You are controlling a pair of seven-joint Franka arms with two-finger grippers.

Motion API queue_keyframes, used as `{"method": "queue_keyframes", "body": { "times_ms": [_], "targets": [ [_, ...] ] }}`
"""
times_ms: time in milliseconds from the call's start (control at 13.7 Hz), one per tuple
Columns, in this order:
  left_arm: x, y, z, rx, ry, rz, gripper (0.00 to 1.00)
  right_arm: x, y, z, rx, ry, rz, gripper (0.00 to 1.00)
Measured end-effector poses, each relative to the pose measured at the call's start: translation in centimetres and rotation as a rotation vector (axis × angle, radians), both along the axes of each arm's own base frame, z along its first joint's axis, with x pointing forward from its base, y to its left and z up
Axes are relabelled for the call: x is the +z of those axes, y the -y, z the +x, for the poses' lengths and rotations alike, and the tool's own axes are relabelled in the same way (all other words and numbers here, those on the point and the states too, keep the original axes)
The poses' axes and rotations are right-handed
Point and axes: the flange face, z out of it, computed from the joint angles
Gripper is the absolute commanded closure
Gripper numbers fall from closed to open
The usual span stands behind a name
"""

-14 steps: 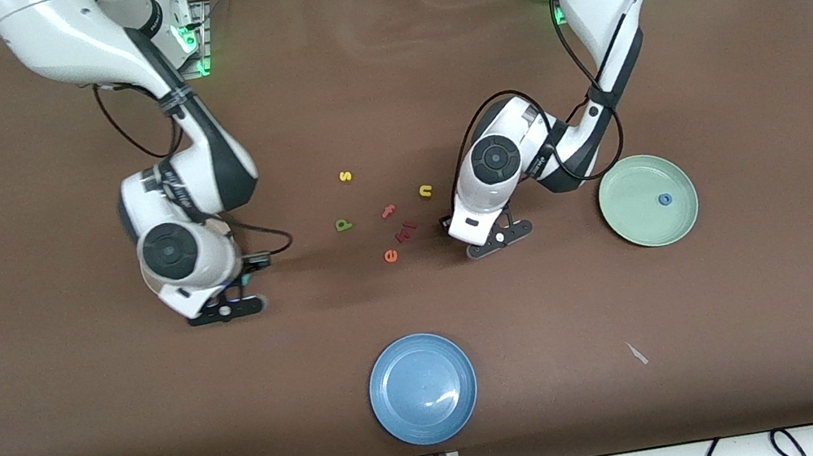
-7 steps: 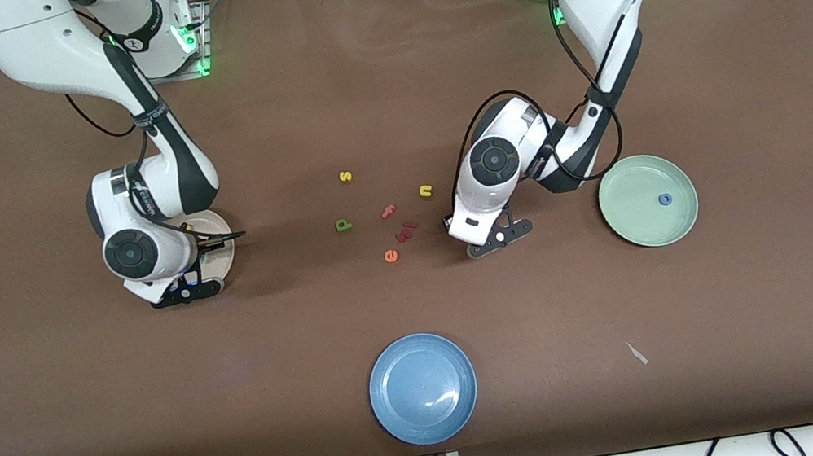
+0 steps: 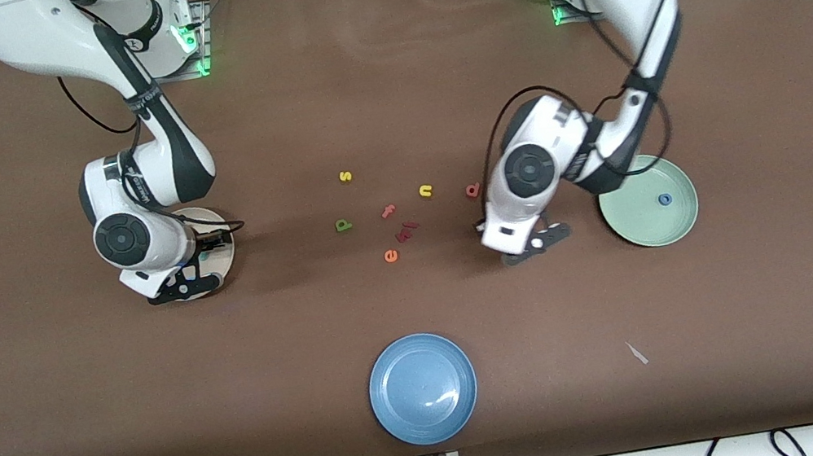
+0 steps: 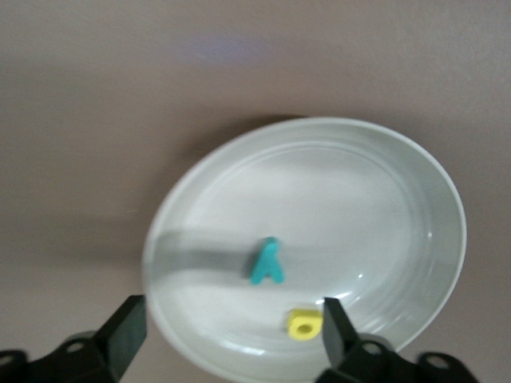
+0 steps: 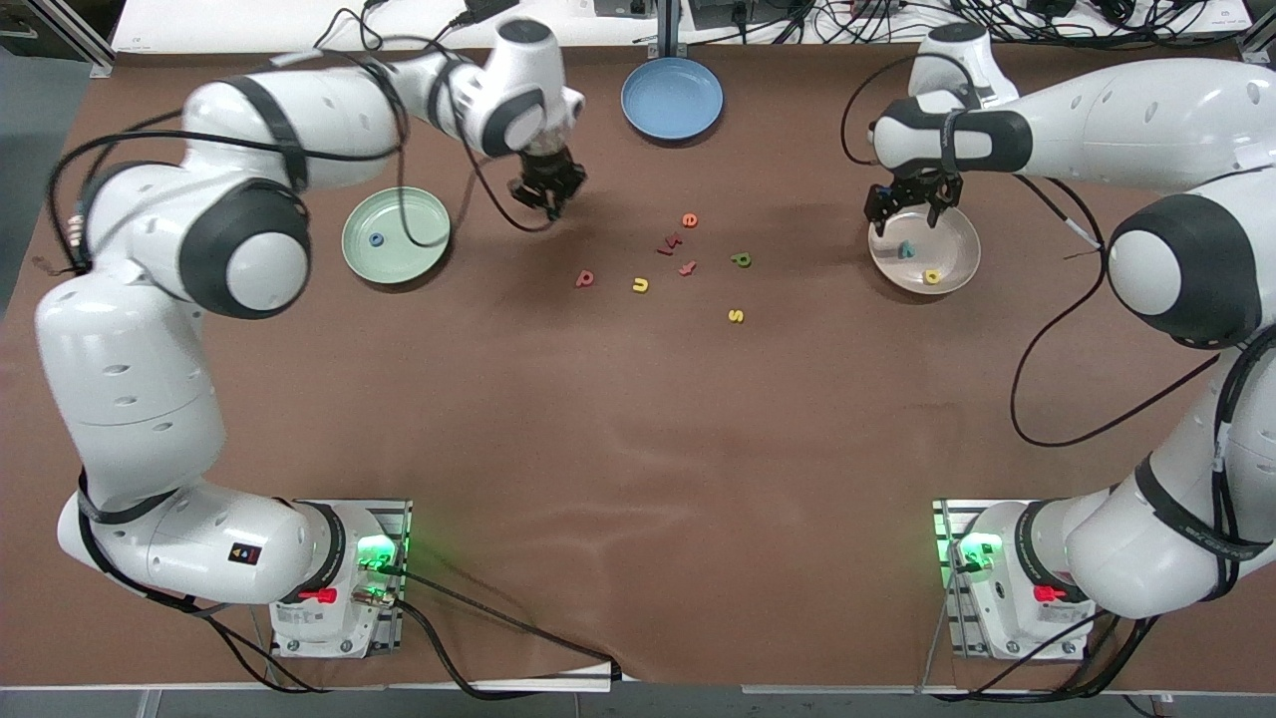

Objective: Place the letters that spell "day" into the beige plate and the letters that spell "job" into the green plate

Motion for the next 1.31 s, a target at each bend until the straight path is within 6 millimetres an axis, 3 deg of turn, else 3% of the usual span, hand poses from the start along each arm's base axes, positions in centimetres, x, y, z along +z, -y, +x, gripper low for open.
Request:
{"method": "queue_keyframes", "body": {
  "times_ms": [146, 292, 438, 583, 656, 729, 802, 948, 1167, 1312],
  "targets": [
    [3.3, -6.9, 1.4, -0.029, -0.089, 0.002, 1.00, 1.8, -3.9, -0.1, -0.045, 0.004, 0.059, 0.01],
    [3.9, -14.1, 2.4, -0.061, -0.167, -0.018, 1.00, 2.1, -8.4, -1.1, -0.074, 0.019, 0.094, 0.01],
    [2.3, -19.7, 2.6, -0.081, -0.216, -0.047, 1.00, 1.6, -13.2, -2.3, -0.162, 0.077, 0.102, 0.03],
    [-0.7, -23.4, 2.2, -0.087, -0.267, -0.080, 1.00, 0.1, -17.5, -3.8, -0.329, 0.136, 0.087, 0.06],
    [-2.3, -24.6, 2.1, -0.094, -0.284, -0.099, 1.00, -0.8, -19.2, -4.6, -0.420, 0.154, 0.077, 0.06],
    [-3.7, -25.3, 2.1, -0.102, -0.297, -0.115, 0.91, -1.7, -20.5, -5.2, -0.502, 0.167, 0.067, 0.06],
    [-4.9, -25.8, 2.1, -0.105, -0.300, -0.128, 0.70, -2.5, -21.5, -5.7, -0.582, 0.179, 0.059, 0.06],
    [-6.4, -26.1, 2.3, -0.108, -0.287, -0.141, 0.00, -3.5, -23.0, -6.4, -0.751, 0.206, 0.055, 0.06],
    [-5.7, -25.8, 2.7, -0.110, -0.266, -0.143, 0.00, -4.8, -23.4, -6.7, -0.938, 0.212, 0.026, 0.16],
    [-3.0, -24.2, 3.0, -0.122, -0.254, -0.142, 0.00, -4.9, -23.0, -6.4, -1.009, 0.217, 0.014, 0.26]
  ]
}}
